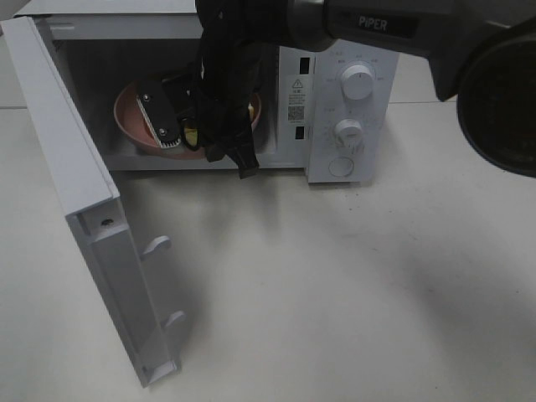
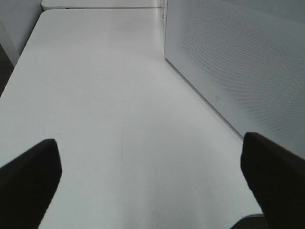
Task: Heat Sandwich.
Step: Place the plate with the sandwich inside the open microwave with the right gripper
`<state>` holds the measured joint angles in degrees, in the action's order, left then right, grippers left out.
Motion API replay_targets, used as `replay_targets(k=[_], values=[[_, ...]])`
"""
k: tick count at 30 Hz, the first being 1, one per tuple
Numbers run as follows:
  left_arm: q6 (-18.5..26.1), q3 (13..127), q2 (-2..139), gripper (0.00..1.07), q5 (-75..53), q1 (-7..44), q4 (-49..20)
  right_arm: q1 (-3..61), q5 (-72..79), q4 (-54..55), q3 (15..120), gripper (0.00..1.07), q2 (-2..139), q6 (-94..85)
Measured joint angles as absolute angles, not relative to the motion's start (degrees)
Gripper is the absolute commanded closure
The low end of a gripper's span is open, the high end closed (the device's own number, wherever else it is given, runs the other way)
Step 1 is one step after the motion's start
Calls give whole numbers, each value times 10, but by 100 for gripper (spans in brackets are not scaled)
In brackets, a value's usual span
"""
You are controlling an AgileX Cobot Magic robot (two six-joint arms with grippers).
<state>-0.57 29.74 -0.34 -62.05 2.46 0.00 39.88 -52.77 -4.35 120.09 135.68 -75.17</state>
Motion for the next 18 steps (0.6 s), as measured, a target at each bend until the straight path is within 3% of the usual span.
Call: replay_targets(k=[18], values=[[-6, 297, -3, 9, -621, 25, 0, 396, -473, -57, 1238, 104, 1388, -746]])
